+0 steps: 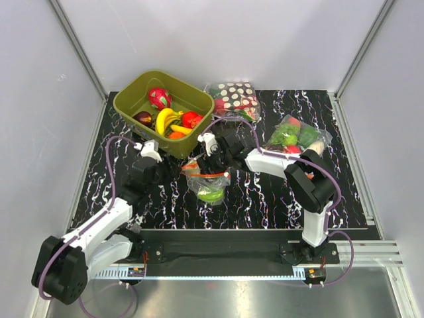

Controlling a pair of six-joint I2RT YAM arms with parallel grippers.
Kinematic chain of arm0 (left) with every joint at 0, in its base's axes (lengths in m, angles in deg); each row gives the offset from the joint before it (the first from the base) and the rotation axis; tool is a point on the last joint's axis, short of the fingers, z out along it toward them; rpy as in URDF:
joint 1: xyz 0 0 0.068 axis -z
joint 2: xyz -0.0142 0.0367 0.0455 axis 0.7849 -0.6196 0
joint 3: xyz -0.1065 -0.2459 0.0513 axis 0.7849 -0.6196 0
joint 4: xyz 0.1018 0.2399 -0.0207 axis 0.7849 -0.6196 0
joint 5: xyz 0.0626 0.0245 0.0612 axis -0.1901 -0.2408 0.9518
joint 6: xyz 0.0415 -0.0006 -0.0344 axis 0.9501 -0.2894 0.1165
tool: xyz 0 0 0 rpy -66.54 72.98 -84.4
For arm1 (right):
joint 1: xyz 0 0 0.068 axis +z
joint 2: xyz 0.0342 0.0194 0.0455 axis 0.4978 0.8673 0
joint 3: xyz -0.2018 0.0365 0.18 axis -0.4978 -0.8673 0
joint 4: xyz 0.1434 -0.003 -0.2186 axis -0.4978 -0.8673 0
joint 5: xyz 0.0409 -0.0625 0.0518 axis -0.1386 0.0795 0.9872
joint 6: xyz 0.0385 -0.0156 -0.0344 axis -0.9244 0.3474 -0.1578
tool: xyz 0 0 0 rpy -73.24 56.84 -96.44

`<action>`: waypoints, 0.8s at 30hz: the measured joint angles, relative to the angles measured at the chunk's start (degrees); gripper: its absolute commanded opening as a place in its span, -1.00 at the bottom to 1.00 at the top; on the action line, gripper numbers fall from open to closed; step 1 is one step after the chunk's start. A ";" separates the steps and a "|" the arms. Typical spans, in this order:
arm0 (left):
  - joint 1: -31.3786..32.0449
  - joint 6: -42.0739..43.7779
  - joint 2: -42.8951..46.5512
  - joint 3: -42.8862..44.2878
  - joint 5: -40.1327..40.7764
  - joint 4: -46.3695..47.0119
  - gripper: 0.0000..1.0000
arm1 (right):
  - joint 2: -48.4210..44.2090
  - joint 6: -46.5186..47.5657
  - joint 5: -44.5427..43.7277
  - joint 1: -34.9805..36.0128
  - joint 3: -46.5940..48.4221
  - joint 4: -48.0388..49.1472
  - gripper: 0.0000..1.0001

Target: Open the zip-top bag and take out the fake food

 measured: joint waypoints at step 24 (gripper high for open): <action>-3.02 -5.53 22.64 -12.90 3.10 5.44 0.38 | -0.04 -0.28 -1.20 0.07 -0.17 -0.59 0.67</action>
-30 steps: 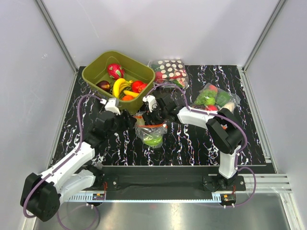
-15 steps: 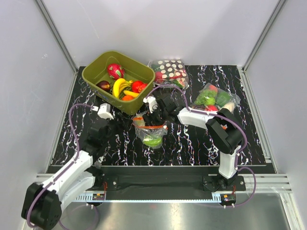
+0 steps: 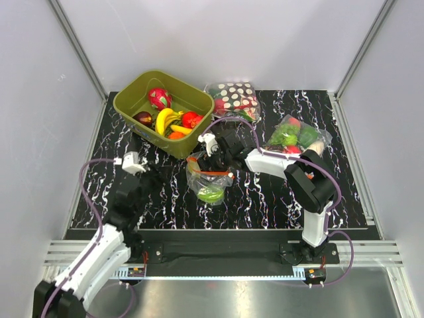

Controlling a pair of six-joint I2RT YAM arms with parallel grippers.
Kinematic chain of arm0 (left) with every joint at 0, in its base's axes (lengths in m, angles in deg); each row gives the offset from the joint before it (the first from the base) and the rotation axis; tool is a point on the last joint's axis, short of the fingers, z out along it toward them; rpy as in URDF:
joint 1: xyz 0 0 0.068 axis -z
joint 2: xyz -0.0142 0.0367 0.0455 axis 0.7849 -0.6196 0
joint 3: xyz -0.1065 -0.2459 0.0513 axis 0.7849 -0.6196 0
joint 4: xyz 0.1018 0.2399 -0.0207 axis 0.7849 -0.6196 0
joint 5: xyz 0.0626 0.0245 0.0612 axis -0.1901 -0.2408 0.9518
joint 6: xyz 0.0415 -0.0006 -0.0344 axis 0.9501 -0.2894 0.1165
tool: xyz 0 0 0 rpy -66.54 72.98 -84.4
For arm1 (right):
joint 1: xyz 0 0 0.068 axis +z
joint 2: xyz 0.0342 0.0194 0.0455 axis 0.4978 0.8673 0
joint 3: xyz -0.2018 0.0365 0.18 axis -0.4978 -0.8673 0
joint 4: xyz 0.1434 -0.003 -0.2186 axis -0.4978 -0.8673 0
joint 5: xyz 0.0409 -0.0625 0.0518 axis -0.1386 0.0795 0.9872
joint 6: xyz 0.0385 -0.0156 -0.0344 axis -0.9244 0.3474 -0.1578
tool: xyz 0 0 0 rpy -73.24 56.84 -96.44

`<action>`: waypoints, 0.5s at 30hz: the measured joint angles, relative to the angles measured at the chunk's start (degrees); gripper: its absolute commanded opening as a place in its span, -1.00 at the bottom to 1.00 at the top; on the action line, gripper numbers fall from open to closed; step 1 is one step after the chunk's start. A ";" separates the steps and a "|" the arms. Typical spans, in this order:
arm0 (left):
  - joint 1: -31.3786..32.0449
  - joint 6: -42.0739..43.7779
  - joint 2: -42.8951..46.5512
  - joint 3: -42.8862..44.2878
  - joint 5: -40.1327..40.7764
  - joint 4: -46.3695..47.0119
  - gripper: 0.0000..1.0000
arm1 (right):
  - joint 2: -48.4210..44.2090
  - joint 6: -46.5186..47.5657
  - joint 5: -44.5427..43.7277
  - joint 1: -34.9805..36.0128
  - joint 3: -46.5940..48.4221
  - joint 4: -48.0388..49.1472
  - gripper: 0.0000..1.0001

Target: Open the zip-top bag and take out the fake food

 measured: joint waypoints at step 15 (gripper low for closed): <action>-0.15 -1.53 -37.22 9.46 -13.44 13.14 0.40 | -1.92 -1.16 -0.44 0.11 -0.46 0.72 0.67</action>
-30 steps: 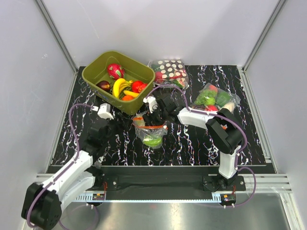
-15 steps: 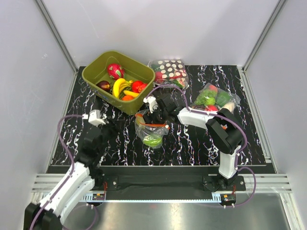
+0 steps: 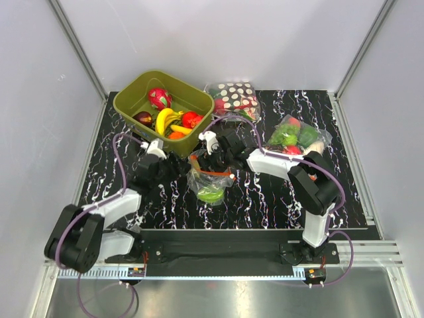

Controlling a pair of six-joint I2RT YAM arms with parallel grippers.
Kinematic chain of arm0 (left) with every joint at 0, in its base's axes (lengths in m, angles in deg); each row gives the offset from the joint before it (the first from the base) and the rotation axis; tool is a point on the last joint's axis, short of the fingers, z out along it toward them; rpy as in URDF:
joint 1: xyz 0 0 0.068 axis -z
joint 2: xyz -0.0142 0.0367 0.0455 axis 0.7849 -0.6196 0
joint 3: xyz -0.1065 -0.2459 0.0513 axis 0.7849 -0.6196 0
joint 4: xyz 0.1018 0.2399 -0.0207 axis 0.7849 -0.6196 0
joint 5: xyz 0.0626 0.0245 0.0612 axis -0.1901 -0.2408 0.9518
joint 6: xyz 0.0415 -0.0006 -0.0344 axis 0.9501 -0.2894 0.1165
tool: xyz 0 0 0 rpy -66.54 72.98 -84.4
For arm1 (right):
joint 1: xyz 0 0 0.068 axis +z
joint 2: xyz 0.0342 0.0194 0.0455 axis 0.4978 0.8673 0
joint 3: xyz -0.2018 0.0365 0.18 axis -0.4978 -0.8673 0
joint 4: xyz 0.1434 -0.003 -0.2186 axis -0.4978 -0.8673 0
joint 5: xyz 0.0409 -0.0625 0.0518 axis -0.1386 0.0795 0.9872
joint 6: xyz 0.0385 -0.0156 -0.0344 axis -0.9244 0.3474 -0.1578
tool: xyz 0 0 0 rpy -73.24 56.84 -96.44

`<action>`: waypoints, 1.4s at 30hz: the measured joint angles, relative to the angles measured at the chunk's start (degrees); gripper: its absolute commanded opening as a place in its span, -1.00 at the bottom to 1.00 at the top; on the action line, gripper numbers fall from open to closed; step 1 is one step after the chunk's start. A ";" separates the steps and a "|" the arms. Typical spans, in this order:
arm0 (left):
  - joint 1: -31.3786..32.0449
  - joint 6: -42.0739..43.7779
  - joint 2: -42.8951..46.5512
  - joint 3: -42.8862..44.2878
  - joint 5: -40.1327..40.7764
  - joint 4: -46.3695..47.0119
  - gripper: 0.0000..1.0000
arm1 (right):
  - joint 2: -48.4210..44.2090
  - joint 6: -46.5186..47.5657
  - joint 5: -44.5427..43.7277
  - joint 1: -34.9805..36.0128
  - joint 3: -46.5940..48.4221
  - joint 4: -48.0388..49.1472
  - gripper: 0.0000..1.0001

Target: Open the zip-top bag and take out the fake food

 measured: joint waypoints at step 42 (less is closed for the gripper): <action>-0.81 -2.97 -21.24 8.24 -16.26 10.71 -0.76 | 6.21 0.85 -9.01 1.46 5.33 0.02 -0.49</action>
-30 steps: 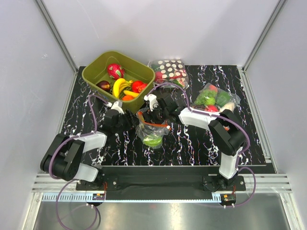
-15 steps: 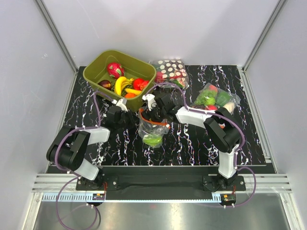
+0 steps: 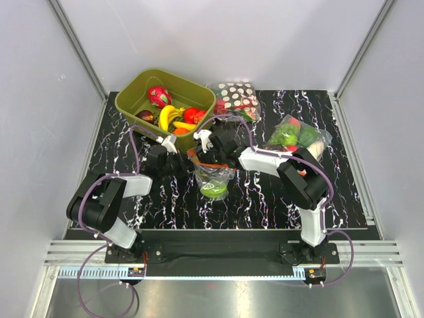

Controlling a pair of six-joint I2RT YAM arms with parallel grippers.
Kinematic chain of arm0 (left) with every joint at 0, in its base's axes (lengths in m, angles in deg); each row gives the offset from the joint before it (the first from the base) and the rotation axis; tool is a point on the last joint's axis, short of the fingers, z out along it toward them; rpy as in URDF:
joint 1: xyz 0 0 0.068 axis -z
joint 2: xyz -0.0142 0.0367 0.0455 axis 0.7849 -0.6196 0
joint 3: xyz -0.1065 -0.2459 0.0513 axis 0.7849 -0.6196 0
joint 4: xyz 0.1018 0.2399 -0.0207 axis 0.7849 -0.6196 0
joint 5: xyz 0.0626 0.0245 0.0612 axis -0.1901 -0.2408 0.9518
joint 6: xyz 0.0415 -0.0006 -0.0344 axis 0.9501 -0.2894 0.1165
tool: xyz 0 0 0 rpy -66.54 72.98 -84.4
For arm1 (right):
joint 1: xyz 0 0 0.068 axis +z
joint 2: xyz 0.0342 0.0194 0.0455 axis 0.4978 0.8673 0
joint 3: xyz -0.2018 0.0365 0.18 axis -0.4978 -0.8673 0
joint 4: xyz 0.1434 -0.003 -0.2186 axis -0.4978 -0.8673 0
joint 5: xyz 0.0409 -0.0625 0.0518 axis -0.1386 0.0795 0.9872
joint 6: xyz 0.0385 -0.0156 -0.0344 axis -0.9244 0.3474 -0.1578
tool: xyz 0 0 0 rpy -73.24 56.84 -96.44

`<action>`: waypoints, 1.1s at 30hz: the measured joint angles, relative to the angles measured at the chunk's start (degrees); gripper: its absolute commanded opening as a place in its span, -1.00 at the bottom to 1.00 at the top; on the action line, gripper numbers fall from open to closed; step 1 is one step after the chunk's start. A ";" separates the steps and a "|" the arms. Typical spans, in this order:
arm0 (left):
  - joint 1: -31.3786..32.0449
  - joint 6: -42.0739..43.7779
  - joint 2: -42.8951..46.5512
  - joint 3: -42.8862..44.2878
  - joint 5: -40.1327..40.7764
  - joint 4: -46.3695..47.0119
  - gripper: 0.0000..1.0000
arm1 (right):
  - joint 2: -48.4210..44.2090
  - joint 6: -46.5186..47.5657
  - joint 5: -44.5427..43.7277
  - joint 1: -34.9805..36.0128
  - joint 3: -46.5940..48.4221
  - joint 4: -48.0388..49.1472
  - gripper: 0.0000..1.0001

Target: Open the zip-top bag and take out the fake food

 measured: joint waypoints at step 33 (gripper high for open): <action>3.26 3.08 5.49 -5.53 -1.42 -2.99 -0.44 | -7.93 -12.85 0.63 0.85 -4.26 -7.04 -0.56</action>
